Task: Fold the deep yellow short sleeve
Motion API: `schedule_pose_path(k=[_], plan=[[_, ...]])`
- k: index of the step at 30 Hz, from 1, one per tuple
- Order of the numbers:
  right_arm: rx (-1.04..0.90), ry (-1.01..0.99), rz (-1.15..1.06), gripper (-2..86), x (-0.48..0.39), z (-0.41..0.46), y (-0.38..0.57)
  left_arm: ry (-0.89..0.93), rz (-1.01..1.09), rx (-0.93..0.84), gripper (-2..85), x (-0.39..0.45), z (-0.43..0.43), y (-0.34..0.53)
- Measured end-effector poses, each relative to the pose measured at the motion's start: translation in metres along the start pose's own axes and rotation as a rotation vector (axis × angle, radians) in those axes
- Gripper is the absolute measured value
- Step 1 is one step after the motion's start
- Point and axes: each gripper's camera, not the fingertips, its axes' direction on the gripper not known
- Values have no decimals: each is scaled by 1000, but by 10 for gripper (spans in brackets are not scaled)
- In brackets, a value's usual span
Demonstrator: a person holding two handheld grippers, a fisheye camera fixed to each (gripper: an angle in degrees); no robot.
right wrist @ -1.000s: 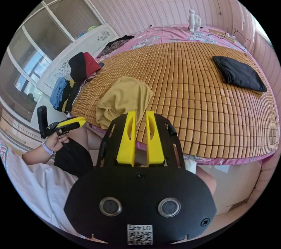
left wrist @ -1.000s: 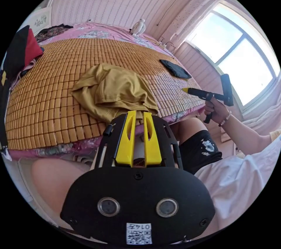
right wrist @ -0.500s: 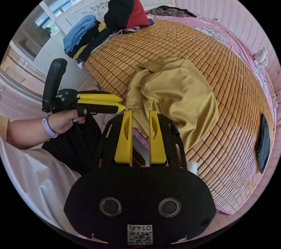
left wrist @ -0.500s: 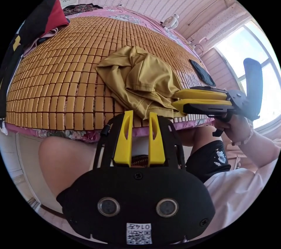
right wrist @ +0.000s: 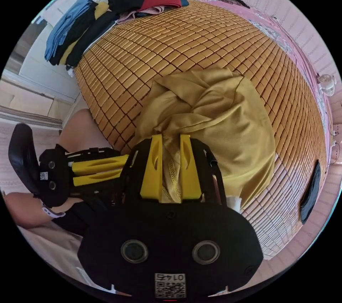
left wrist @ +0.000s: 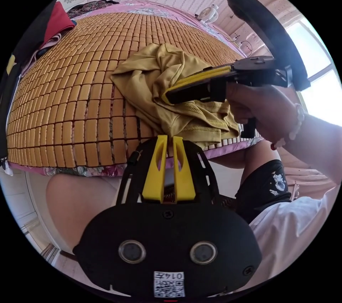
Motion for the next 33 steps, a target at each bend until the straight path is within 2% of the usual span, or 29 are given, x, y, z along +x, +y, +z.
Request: schedule_pose_path(k=[2,4,9,12,16,20,25,29,33], plan=[[43,-145,75,14,23,-11,7,-18,14,10,2,2,-5,3],[175,-326,136,6,56,-42,32,-5,-3,28,-2,-1,-12,5],[500,-541,287,5,144,-122,134,18,-1,96,-7,-9,-51,5],[620,-457,433,5,193,-154,217,11,32,170,-8,-12,-84,-3],[599,-375,559,6,224,-159,300,-54,129,269,-9,-9,-130,-37],[615,-397,597,6,229,-157,332,-154,272,335,-9,15,-167,-101],[773,-490,604,6,232,-180,344,-257,439,470,-4,76,-212,-194],[819,-456,693,6,243,-184,348,-140,292,522,28,97,-214,-267],[649,-296,820,7,264,-153,344,-37,194,442,65,91,-181,-266]])
